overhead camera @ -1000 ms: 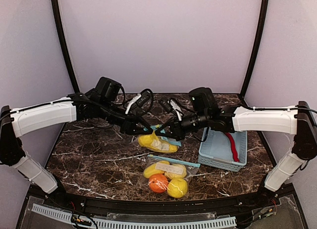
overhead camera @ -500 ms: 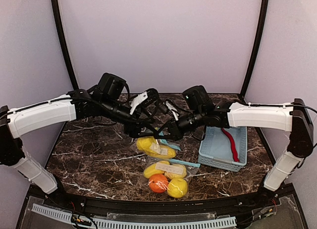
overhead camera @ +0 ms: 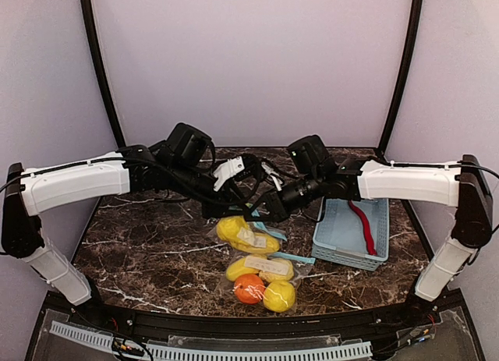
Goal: Place the food in the zip-top bag and seal the zipper
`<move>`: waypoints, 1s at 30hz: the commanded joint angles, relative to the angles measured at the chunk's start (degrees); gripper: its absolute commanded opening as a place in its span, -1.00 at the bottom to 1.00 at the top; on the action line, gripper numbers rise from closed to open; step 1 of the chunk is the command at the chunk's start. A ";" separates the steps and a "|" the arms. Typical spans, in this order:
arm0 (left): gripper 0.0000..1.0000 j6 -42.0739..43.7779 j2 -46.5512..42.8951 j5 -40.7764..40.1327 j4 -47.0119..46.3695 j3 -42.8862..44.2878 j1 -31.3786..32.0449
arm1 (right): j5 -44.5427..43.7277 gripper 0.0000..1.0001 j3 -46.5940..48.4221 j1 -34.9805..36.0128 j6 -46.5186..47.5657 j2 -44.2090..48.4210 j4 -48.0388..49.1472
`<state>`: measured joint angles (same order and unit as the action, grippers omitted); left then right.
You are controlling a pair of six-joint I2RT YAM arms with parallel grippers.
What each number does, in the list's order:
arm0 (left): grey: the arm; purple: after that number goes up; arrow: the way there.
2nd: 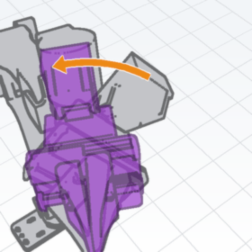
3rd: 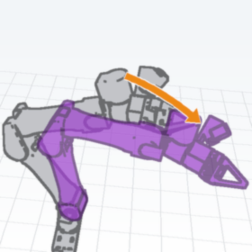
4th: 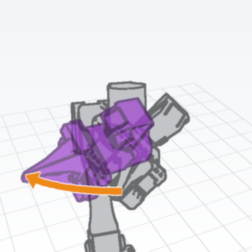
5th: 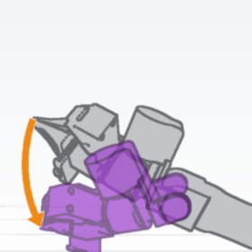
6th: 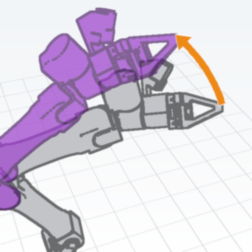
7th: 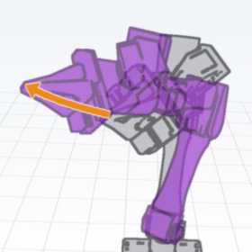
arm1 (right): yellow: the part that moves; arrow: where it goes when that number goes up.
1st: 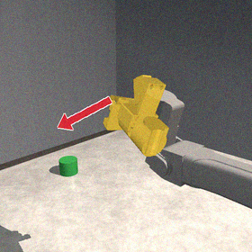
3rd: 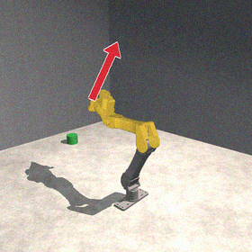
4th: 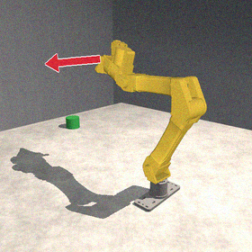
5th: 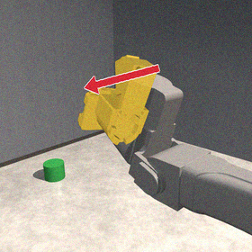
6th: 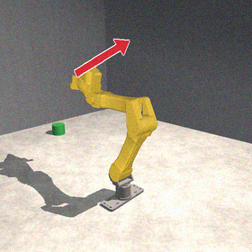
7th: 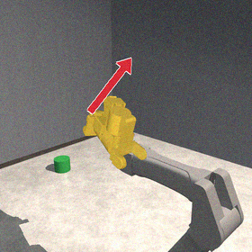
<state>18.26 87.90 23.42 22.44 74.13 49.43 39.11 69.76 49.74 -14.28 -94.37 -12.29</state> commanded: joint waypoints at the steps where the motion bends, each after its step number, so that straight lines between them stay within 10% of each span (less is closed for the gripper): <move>1: -0.35 0.54 -0.96 -1.53 -0.97 -0.68 0.36 | 1.55 -1.00 1.70 -0.42 -0.64 -0.90 -0.13; 14: -0.97 0.35 -0.04 0.76 -0.36 -0.42 0.67 | 0.99 -1.00 1.79 -0.72 -0.84 -0.76 -1.41; 30: -0.99 -2.04 -0.27 12.59 8.37 1.14 -1.49 | -4.67 -1.00 1.39 -5.26 9.02 2.41 -16.57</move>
<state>17.45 88.99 28.99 22.39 74.15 49.30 39.51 70.65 48.21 -8.38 -93.84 -20.82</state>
